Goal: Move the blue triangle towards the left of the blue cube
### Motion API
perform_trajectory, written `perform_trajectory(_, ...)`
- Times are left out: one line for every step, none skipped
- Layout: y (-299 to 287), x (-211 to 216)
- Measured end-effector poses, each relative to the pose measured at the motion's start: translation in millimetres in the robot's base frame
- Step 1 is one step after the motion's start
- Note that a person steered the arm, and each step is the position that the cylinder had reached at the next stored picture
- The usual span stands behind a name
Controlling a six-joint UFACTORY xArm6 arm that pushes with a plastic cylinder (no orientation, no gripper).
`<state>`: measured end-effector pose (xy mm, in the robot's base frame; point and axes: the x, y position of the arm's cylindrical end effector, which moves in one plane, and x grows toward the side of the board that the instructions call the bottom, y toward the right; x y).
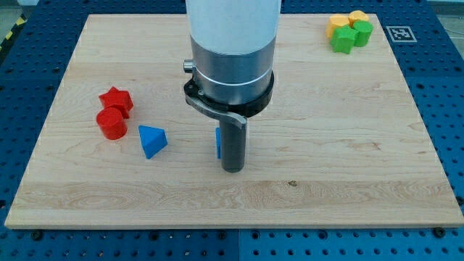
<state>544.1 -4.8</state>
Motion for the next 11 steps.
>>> perform_trajectory(0,-3)
perform_trajectory(0,-10)
perform_trajectory(0,-10)
perform_trajectory(0,-15)
perform_trajectory(-1,-7)
perform_trajectory(-21,18)
perform_trajectory(-57,34)
perform_trajectory(-101,40)
perform_trajectory(-134,25)
perform_trajectory(-141,11)
perform_trajectory(-141,-11)
